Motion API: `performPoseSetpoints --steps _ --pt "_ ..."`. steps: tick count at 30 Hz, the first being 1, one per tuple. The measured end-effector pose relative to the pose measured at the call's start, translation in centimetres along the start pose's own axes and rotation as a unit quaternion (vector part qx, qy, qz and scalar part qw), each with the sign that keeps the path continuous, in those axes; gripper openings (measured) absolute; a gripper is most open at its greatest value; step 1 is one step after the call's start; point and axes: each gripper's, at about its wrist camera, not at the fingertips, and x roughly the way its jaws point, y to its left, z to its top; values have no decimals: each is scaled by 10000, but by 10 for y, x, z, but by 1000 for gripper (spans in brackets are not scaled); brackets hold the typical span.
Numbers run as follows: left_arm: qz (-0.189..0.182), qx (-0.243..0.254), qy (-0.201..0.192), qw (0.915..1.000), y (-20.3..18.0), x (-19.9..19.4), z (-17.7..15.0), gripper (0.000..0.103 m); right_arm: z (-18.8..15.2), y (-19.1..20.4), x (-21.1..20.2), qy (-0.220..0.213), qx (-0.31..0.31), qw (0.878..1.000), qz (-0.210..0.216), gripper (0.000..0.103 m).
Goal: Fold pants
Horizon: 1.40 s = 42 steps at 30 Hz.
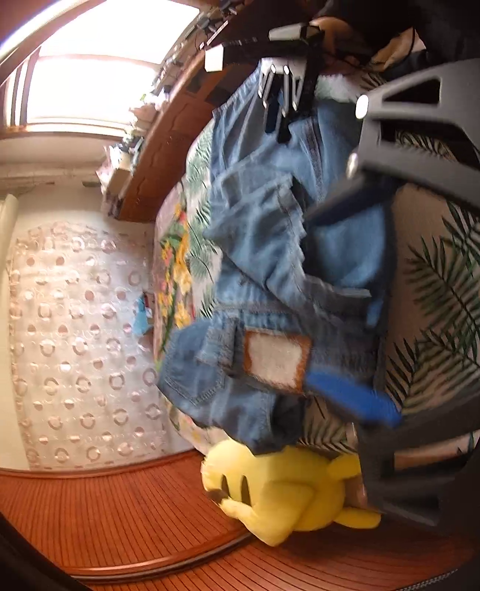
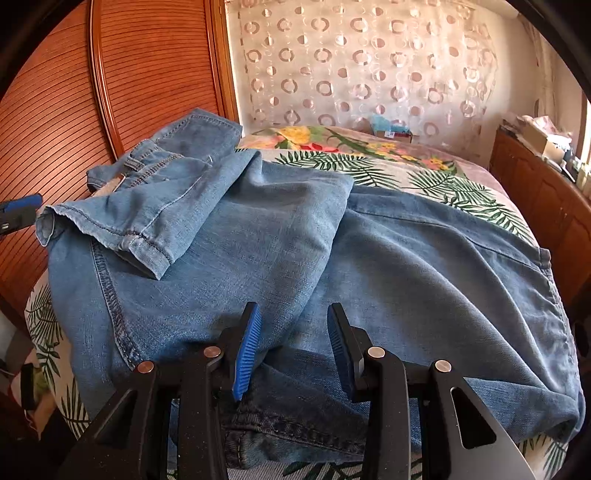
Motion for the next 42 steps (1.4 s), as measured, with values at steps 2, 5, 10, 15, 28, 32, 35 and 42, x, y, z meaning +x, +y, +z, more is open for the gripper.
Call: performPoseSetpoints --steps 2,5,10,15,28,32,35,42 --pt "-53 74 18 10000 -9 5 4 86 -2 0 0 -11 45 10000 27 39" --pt "-96 208 56 9997 -23 18 11 86 -4 -2 -1 -43 43 10000 27 39" --pt "-446 528 193 9974 -59 46 18 85 -4 -6 -1 -28 110 9999 85 39" --pt "-727 773 573 9927 -88 81 22 77 -4 -8 1 -2 164 9998 129 39" --pt "-539 1051 1003 9879 -89 113 17 14 -5 -9 2 -52 257 9995 159 39" --pt "-293 784 687 9941 -53 96 40 13 -5 -9 3 -34 263 9995 161 39" --pt "8 683 587 9959 -25 93 60 13 -4 -9 4 -35 273 9995 165 39" --pt "311 443 579 9969 22 103 95 13 -5 -10 4 -40 292 9994 185 39"
